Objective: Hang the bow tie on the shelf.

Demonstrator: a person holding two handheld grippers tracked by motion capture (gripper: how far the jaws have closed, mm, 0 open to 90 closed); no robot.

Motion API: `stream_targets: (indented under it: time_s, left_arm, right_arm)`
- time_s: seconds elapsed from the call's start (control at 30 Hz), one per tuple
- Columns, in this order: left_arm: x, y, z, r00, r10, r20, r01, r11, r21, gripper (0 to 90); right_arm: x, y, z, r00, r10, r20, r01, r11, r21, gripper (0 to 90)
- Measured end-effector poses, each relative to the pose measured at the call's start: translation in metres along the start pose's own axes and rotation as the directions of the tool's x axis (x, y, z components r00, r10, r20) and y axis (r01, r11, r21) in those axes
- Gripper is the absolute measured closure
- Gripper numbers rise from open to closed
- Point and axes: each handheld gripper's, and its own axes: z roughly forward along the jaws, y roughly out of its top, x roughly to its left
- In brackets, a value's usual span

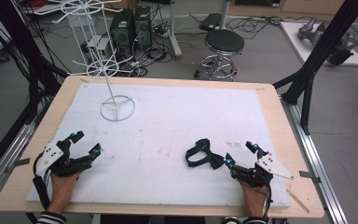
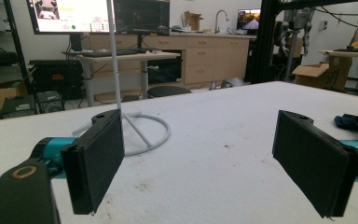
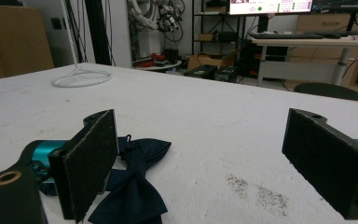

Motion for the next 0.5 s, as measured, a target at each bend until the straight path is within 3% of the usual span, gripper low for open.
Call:
stream_targets:
  time_s: [0.5]
  left_arm:
    - [0.0002,0.0000,0.0000,1.0000,0.000,0.000,0.000,1.0000,0.001,16.9]
  right_arm:
    - [-0.0005,0.0014,0.0034,0.9999,0.000,0.011,-0.001,0.999,0.032,9.6]
